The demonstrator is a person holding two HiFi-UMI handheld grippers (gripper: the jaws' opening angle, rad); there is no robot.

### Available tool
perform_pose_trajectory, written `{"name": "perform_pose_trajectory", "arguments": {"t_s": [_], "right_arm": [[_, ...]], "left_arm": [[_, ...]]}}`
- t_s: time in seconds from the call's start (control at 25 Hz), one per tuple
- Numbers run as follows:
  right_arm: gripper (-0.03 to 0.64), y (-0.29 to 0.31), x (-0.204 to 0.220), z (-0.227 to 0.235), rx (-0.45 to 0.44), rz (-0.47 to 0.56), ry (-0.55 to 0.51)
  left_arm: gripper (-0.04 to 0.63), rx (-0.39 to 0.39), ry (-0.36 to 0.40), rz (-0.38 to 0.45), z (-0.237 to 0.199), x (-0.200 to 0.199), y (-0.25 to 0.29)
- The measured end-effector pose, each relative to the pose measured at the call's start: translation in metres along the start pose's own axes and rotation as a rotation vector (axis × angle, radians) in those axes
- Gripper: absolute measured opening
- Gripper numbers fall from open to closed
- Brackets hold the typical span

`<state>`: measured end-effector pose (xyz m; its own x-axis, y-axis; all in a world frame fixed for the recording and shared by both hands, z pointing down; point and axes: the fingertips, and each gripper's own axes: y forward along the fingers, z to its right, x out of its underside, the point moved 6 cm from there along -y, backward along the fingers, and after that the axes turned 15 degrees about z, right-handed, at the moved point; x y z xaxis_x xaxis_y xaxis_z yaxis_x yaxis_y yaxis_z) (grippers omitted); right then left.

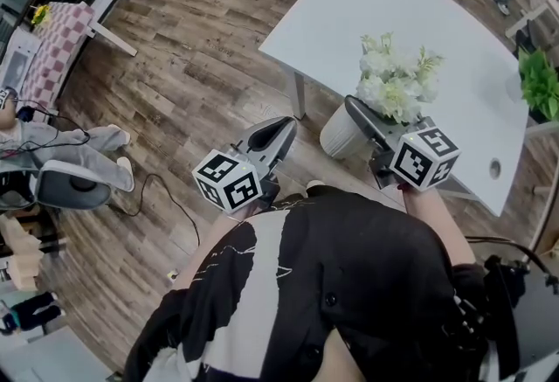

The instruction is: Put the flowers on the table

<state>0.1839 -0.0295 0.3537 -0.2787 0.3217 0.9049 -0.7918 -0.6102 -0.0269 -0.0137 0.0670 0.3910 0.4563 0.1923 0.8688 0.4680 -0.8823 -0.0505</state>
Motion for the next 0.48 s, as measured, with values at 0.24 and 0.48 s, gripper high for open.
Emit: {"name": "perform_pose_trajectory", "arguments": {"t_s": [0.24, 0.48], "right_arm": [[0.357, 0.016, -0.015, 0.005, -0.007, 0.012, 0.017], [0.357, 0.020, -0.031, 0.015, -0.002, 0.038, 0.017]], "left_arm": [[0.026, -0.009, -0.002, -0.007, -0.006, -0.012, 0.012], [0.026, 0.011, 0.001, -0.007, -0.006, -0.021, 0.033]]}}
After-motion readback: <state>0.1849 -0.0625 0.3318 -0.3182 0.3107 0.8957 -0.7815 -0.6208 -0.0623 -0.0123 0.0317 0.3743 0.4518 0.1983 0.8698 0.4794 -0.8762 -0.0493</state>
